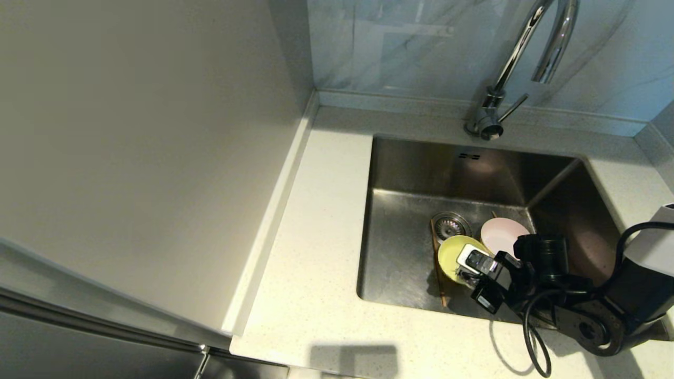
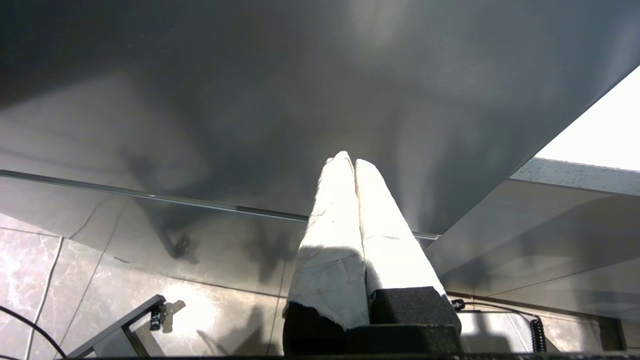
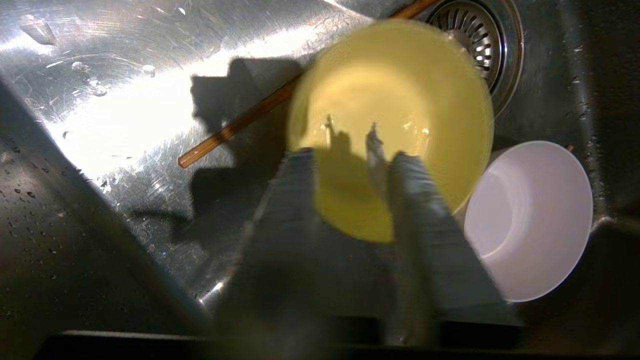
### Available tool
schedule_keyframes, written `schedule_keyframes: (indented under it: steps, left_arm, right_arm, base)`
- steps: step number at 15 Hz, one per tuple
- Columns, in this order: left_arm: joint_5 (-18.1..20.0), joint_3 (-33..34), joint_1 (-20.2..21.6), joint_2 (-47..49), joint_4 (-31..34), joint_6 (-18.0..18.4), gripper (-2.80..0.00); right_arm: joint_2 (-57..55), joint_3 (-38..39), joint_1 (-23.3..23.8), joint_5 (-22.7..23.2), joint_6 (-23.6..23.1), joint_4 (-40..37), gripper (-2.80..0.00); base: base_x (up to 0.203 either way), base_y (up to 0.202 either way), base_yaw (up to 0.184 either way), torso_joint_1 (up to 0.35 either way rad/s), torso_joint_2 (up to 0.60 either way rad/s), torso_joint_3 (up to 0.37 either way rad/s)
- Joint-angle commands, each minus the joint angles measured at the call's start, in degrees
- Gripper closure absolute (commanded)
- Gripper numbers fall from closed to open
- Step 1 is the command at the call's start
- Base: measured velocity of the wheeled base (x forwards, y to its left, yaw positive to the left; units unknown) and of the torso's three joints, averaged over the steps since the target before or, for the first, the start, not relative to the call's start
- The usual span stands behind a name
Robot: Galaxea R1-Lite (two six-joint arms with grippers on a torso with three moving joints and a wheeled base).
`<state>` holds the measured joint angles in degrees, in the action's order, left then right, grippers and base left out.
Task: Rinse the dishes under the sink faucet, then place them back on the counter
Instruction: Put a bowl into the sink
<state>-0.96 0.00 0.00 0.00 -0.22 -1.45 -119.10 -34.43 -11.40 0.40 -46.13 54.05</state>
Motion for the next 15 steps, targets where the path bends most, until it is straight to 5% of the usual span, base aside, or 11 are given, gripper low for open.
schedule_keyframes:
  steps: [1, 4, 9, 11, 13, 14, 15]
  left_arm:
    - [-0.01, 0.00, 0.00, -0.18, -0.04, -0.13, 0.00]
    - [-0.01, 0.00, 0.00, -0.18, -0.04, -0.04, 0.00]
    - [-0.01, 0.00, 0.00, -0.18, -0.04, -0.04, 0.00]
    - [-0.01, 0.00, 0.00, -0.18, -0.04, -0.04, 0.00]
    - [-0.01, 0.00, 0.00, -0.18, -0.04, -0.04, 0.00]
    - [-0.01, 0.00, 0.00, -0.18, -0.04, -0.04, 0.00]
    - [-0.01, 0.00, 0.00, -0.18, -0.04, -0.04, 0.00]
  right_arm:
    - [-0.34, -0.36, 0.13, 0.04, -0.28, 0.36, -2.80]
    - [1.07, -1.16, 0.71, -0.04, 0.02, 1.79, -2.80]
    - [15.83, -3.70, 8.81, 0.65, 0.98, -1.09, -2.80]
    - [23.71, -4.46, 13.74, 1.92, 3.98, -7.12, -2.80]
    - [29.55, -7.90, 18.87, 2.48, 8.68, -20.94, -2.80]
    - [31.61, -10.88, 20.68, 2.32, 12.19, -28.72, 0.00]
    - [33.20, -14.22, 22.10, 1.75, 16.06, -34.16, 0.00]
  base:
    - [0.000, 0.000, 0.000, 0.000, 0.00, 0.000]
    - [0.000, 0.000, 0.000, 0.000, 0.00, 0.000]
    - [0.000, 0.000, 0.000, 0.000, 0.00, 0.000]
    - [0.000, 0.000, 0.000, 0.000, 0.00, 0.000]
    - [0.000, 0.000, 0.000, 0.000, 0.00, 0.000]
    - [0.000, 0.000, 0.000, 0.000, 0.00, 0.000]
    - [0.000, 0.000, 0.000, 0.000, 0.00, 0.000]
